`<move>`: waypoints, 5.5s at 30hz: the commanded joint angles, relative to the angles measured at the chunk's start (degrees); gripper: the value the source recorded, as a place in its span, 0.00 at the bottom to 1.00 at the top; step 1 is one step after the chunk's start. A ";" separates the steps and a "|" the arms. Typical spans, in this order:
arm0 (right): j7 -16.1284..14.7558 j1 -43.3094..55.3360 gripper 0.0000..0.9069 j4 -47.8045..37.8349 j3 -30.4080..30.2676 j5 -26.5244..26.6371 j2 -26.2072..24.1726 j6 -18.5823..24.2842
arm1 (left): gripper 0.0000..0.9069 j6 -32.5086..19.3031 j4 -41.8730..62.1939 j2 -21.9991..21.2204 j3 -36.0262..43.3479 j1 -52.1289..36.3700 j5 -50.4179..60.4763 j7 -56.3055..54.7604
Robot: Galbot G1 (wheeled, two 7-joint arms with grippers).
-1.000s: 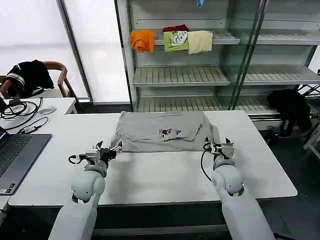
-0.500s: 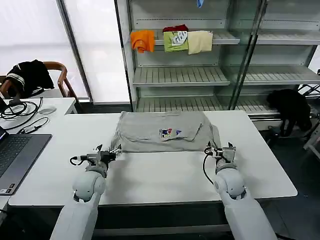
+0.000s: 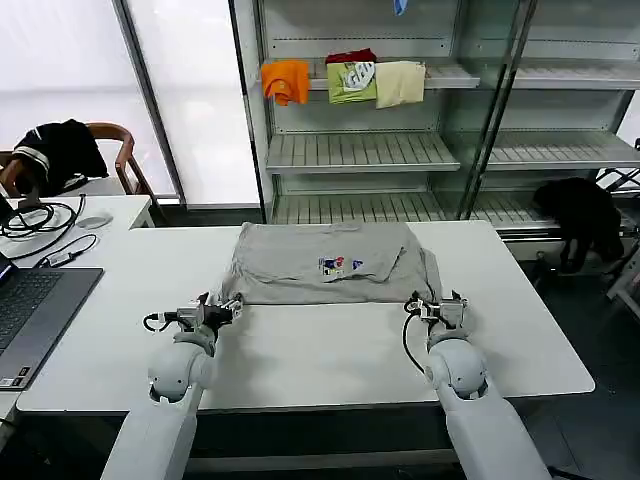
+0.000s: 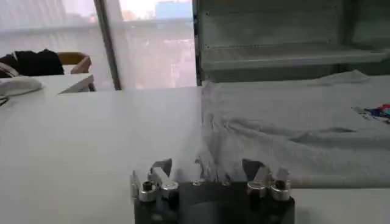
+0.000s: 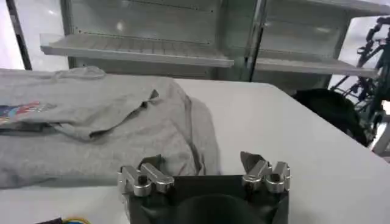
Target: Fold and organize the clothes.
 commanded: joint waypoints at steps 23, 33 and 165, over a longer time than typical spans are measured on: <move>0.35 -7.78 0.00 9.77 2.22 4.13 -0.17 -0.01 | 0.02 -0.07 -2.51 0.84 0.67 2.59 -0.08 0.21; 3.49 -18.03 0.00 25.33 3.46 5.23 -2.17 -0.07 | 0.02 -0.04 -18.52 3.96 1.27 14.64 -0.14 -1.59; -19.15 33.40 1.00 -45.13 -2.26 -7.81 9.52 4.99 | 1.00 0.00 15.11 9.46 9.20 -14.94 -9.42 6.93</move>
